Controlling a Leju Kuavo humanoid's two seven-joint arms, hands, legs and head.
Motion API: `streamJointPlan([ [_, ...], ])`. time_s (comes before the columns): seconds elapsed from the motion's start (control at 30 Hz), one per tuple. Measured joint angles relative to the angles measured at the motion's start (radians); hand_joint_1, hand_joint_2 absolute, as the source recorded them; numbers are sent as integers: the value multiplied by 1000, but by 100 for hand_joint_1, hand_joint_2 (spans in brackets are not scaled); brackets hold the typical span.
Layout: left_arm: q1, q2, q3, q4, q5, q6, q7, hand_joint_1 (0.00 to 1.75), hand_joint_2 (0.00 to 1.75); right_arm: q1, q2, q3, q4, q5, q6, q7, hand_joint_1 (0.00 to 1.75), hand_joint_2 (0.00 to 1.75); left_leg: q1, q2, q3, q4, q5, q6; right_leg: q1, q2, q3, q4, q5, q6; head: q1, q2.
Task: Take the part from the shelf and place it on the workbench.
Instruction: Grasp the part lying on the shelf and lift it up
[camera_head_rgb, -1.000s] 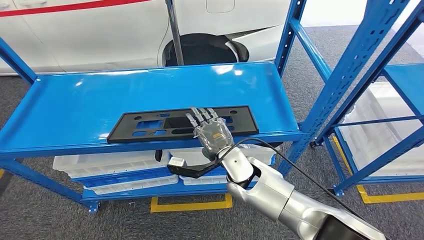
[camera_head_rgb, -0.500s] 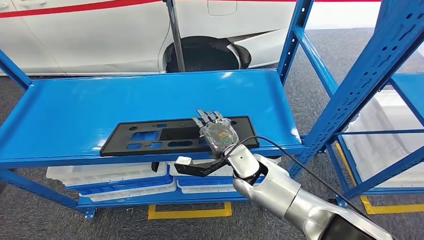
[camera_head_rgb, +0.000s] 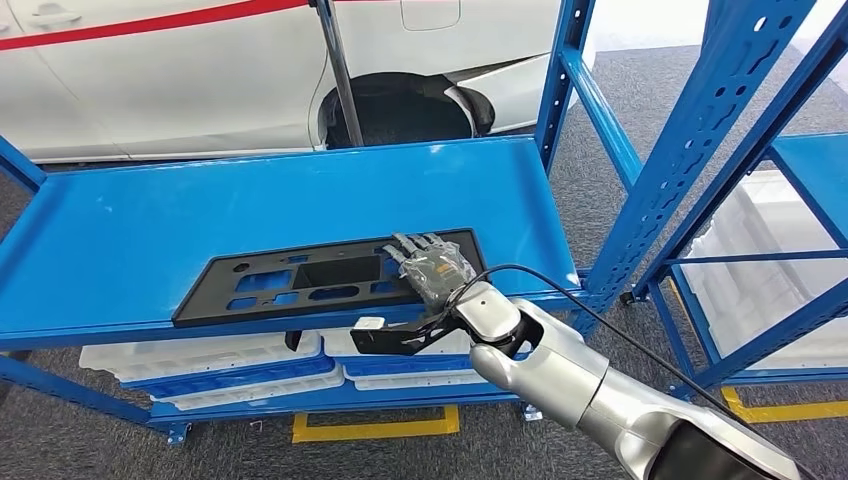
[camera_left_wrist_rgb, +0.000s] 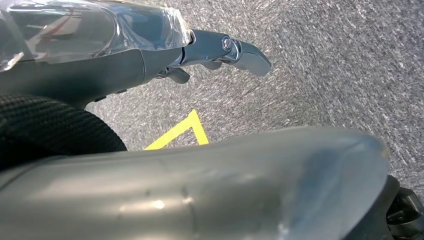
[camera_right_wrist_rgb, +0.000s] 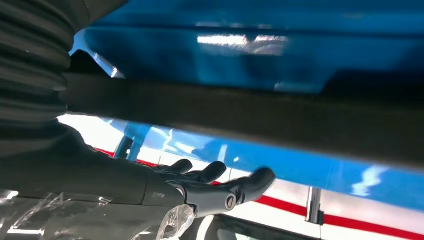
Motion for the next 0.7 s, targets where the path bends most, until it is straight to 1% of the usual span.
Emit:
streamJointPlan([
  [0.07, 0, 0, 0, 0, 2, 0, -2, 0, 0, -1, -1, 7, 0, -10, 2, -2, 1, 175, 1, 0, -1, 0, 1, -18, 0, 0, -1, 0, 1, -1, 0, 0],
  [0.13, 0, -1, 1, 0, 3, 1, -5, 0, 0, -2, -1, 12, 0, -16, 2, -4, 88, 175, 1, 0, -1, -1, 1, -31, 0, 0, 0, 0, 1, -1, 0, 0],
  [0.2, 1, -1, 1, 0, 4, 1, -7, 0, 0, -3, -1, 18, 0, -19, 1, -4, 175, 175, 1, 0, -1, 0, 1, -36, -1, -1, 1, 0, 1, 0, 0, 0],
  [0.43, 3, -1, 1, 0, 9, 9, -9, 0, 0, -10, -2, 30, 0, -26, -20, 10, 175, 175, -3, -1, -1, 1, 0, -36, -5, -3, 3, -4, 3, 3, 0, 0],
  [0.7, 4, -2, 1, 0, 4, 16, -12, 0, 0, -22, -2, 31, -4, -19, -32, 15, 175, 175, -3, -1, 0, 1, 0, -35, -6, -3, 4, -5, 3, 3, 0, 0],
])
